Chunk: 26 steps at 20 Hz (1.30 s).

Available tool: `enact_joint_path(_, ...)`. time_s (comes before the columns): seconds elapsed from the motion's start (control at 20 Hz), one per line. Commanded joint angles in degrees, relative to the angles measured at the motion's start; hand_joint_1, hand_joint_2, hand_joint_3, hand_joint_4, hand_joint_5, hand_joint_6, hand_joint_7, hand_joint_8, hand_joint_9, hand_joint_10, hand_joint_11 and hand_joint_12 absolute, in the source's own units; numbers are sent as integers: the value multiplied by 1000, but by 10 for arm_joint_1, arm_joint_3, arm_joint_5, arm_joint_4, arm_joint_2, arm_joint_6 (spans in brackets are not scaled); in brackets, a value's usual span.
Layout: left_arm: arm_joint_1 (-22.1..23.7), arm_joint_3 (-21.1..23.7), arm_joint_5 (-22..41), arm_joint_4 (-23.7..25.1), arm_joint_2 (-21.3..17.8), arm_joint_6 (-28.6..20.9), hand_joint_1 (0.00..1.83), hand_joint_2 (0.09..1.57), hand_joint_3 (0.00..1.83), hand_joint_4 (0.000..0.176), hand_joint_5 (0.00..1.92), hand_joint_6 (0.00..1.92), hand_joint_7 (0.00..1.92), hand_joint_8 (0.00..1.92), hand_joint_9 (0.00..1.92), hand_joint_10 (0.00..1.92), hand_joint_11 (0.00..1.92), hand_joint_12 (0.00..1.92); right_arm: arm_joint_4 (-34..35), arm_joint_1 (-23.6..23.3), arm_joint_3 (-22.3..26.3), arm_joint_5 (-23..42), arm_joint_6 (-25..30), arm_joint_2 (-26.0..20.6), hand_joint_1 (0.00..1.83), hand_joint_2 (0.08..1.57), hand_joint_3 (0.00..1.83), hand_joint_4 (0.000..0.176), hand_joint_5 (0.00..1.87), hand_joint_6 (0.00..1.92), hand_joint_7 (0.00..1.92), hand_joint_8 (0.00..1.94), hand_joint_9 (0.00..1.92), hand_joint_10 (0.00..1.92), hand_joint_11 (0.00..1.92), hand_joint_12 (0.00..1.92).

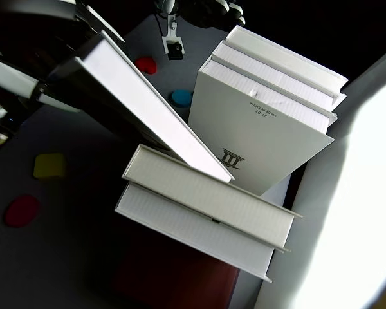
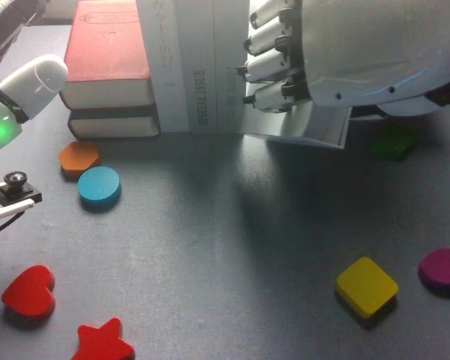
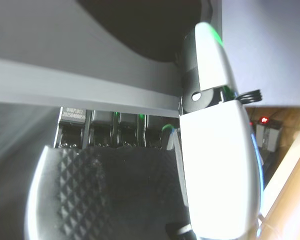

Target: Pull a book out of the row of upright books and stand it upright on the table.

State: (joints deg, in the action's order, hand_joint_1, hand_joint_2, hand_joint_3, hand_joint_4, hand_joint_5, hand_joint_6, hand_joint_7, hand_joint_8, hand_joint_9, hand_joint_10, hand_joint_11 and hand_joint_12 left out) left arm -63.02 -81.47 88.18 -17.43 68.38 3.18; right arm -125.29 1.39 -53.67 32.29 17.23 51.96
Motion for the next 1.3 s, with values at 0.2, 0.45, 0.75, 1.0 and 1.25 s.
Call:
enact_joint_path(0.2, 3, -3, 69, -9, 2, -4, 322, 1376, 3, 48, 182, 1, 0, 0, 0, 0, 0, 315, 82, -19, 9, 48, -3, -13, 1321, 1279, 1, 0, 489, 1576, 810, 1366, 610, 1609, 363, 1883)
enact_joint_path(0.45, 2, -3, 68, -10, 3, -3, 361, 1380, 1, 49, 183, 1, 0, 0, 0, 0, 0, 289, 137, -22, 7, 123, -3, -19, 1321, 1279, 1, 0, 489, 1577, 810, 1366, 610, 1609, 363, 1884)
enact_joint_path(0.75, 2, -3, 66, -11, 3, -4, 394, 1383, 0, 42, 195, 4, 0, 0, 0, 0, 0, 273, 179, -32, -26, 148, 54, -27, 1321, 1279, 1, 0, 489, 1577, 810, 1366, 610, 1609, 362, 1885)
enact_joint_path(1.0, 2, -3, 61, -11, 3, -4, 387, 1383, 1, 43, 191, 1, 0, 0, 0, 0, 0, 343, 122, -67, -71, 146, 181, -14, 1321, 1279, 0, 0, 489, 1577, 810, 1366, 610, 1609, 362, 1885)
enact_joint_path(1.25, 2, -3, 57, -11, 5, -4, 325, 1367, 0, 56, 212, 3, 0, 0, 0, 0, 0, 218, 91, -79, -126, 143, 272, 8, 1193, 1264, 0, 0, 743, 1305, 674, 1526, 528, 1450, 338, 1808)
